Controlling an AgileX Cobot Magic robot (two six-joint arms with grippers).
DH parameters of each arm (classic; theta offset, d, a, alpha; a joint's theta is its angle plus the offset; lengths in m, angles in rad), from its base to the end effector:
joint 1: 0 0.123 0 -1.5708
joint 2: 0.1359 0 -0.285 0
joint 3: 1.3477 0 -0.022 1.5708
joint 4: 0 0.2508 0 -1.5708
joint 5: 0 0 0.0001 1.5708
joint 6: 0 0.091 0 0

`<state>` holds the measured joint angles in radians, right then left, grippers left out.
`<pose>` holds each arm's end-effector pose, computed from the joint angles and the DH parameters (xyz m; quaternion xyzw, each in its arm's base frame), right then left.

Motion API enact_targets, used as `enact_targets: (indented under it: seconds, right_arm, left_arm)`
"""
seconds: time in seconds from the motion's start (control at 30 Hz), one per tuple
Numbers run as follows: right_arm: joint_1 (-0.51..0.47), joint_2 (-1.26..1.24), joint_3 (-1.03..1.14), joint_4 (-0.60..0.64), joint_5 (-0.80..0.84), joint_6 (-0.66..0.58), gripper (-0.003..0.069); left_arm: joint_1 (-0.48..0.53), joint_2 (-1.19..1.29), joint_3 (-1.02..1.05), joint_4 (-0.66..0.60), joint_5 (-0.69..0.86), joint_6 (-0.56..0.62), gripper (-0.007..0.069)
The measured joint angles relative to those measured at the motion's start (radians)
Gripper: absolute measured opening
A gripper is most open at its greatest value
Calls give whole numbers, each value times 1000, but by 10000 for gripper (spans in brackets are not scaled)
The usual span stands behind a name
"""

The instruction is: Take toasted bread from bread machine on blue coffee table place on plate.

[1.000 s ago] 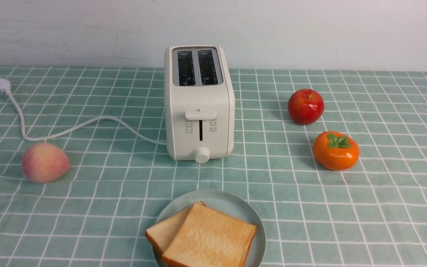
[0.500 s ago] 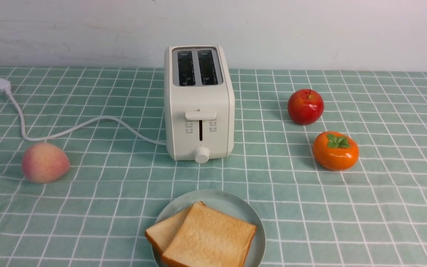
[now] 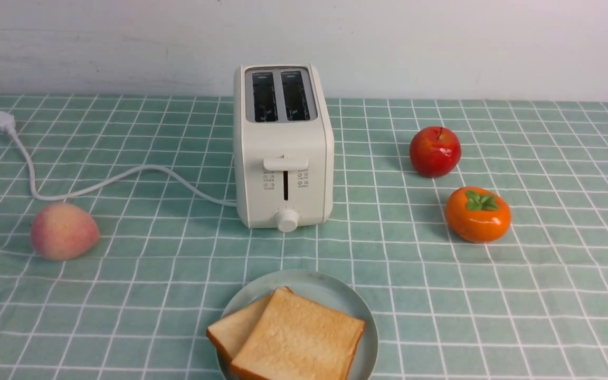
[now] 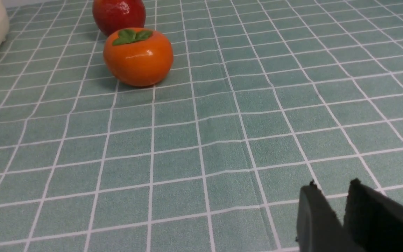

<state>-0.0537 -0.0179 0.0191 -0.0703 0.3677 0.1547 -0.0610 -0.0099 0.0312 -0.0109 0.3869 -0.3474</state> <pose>0.0521 -0.0051 0.1747 0.0646 0.7965 0.0005 0.6012 0.0523 -0.0036 0.1685 -0.1186 0.8023 -0.1232 0.5719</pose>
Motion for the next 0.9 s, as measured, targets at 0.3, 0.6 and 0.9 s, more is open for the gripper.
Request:
enact_targets:
  seconds: [0.3,0.6,0.9]
  right_arm:
    - [0,0,0,0,0,0,153]
    - [0,0,0,0,0,0,165]
    - [0,0,0,2,0,0,178]
  left_arm:
    - [0,0,0,0,0,0,78]
    - [0,0,0,0,0,0,85]
    - [0,0,0,0,0,0,93]
